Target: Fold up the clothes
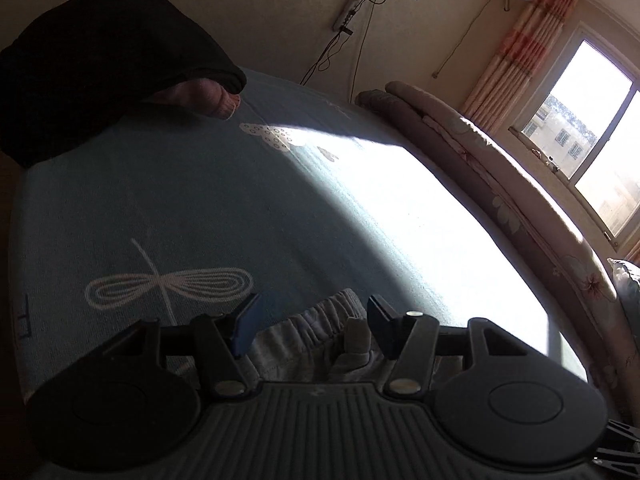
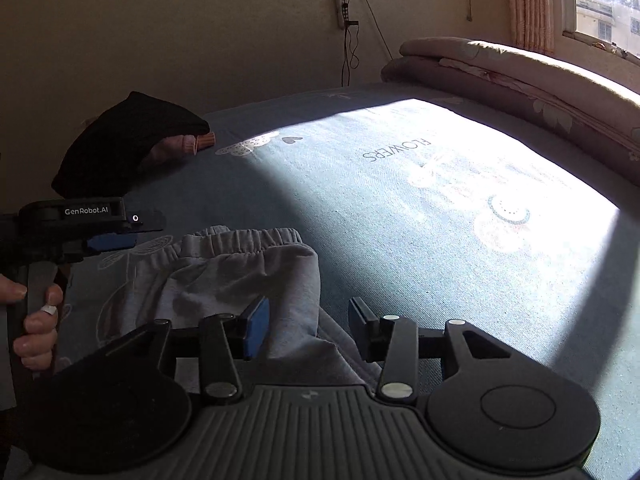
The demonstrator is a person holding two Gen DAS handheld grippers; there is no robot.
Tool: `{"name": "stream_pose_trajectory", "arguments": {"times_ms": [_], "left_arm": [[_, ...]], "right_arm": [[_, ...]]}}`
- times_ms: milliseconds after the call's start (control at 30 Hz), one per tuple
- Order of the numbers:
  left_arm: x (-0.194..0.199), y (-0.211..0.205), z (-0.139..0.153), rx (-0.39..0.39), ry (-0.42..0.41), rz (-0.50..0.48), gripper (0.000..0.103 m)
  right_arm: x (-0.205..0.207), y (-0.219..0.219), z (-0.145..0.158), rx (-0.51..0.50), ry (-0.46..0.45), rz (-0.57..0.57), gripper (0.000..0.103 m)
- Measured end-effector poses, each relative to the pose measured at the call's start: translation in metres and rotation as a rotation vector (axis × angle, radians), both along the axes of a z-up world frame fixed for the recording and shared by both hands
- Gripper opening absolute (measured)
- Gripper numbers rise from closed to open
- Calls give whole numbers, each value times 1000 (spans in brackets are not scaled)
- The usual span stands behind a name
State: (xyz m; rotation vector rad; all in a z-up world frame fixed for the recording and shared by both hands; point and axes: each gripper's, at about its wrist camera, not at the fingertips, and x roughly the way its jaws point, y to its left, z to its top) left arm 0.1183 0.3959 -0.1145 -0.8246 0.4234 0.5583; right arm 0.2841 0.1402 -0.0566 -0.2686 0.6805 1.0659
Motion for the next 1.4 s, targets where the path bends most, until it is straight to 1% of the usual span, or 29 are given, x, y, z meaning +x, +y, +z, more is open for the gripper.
{"name": "stream_pose_trajectory", "arguments": {"times_ms": [67, 133, 233, 367, 433, 467, 567, 600, 667, 700, 733, 767, 833, 867, 900, 933, 967, 1000, 1033, 1067, 1133, 1200, 1300, 1400], "left_arm": [[4, 6, -5, -44, -2, -41, 56], [8, 11, -11, -83, 7, -59, 55], [7, 17, -16, -162, -32, -79, 52], [8, 13, -10, -152, -73, -114, 53], [9, 10, -11, -155, -69, -94, 53], [11, 10, -11, -153, -70, -99, 53], [17, 13, -14, -182, -71, -161, 54], [19, 14, -16, -197, -63, -186, 54], [21, 16, -19, -216, -49, -197, 54], [21, 17, -20, -224, -42, -197, 54], [21, 18, -21, -232, -40, -198, 54], [20, 19, -22, -241, -41, -196, 54], [18, 22, -24, -264, -48, -202, 55], [18, 23, -25, -275, -51, -205, 55], [19, 24, -28, -297, -57, -209, 55], [20, 25, -31, -320, -64, -213, 55], [21, 26, -33, -344, -73, -221, 55], [22, 26, -34, -357, -78, -230, 56], [23, 25, -34, -361, -81, -237, 57], [24, 25, -35, -366, -84, -245, 59], [22, 23, -35, -368, -78, -244, 60], [24, 24, -38, -397, -95, -250, 60], [28, 22, -43, -454, -161, -261, 60], [42, 18, -50, -485, -207, -260, 60]], "right_arm": [[-4, -14, 6, 10, 17, -16, 49], [-6, -34, 16, 34, 30, -39, 49], [-8, -62, 27, 66, 50, -73, 53], [-12, -83, 32, 80, 65, -86, 53], [-13, -77, 29, 78, 79, -76, 53], [-16, -68, 27, 83, 81, -65, 53], [-30, -36, 17, 96, 98, 5, 52], [-38, -21, 14, 87, 82, 33, 51], [-63, 20, 2, 42, 11, 106, 45], [-73, 37, -4, 21, -11, 136, 40], [-82, 52, -10, -1, -30, 163, 38], [-91, 66, -18, -31, -63, 180, 38], [-106, 87, -32, -100, -159, 199, 38], [-112, 96, -40, -138, -215, 191, 38], [-114, 102, -47, -169, -248, 182, 37], [-113, 105, -51, -187, -250, 181, 28], [-113, 108, -55, -201, -250, 181, 24], [-111, 107, -57, -196, -236, 179, 14], [-112, 105, -55, -184, -238, 175, 7], [-112, 103, -51, -171, -244, 172, 4], [-113, 98, -42, -138, -252, 165, 4], [-113, 94, -34, -110, -248, 157, 4], [-112, 87, -23, -74, -229, 147, 4], [-115, 76, -20, -51, -201, 149, 4]]}}
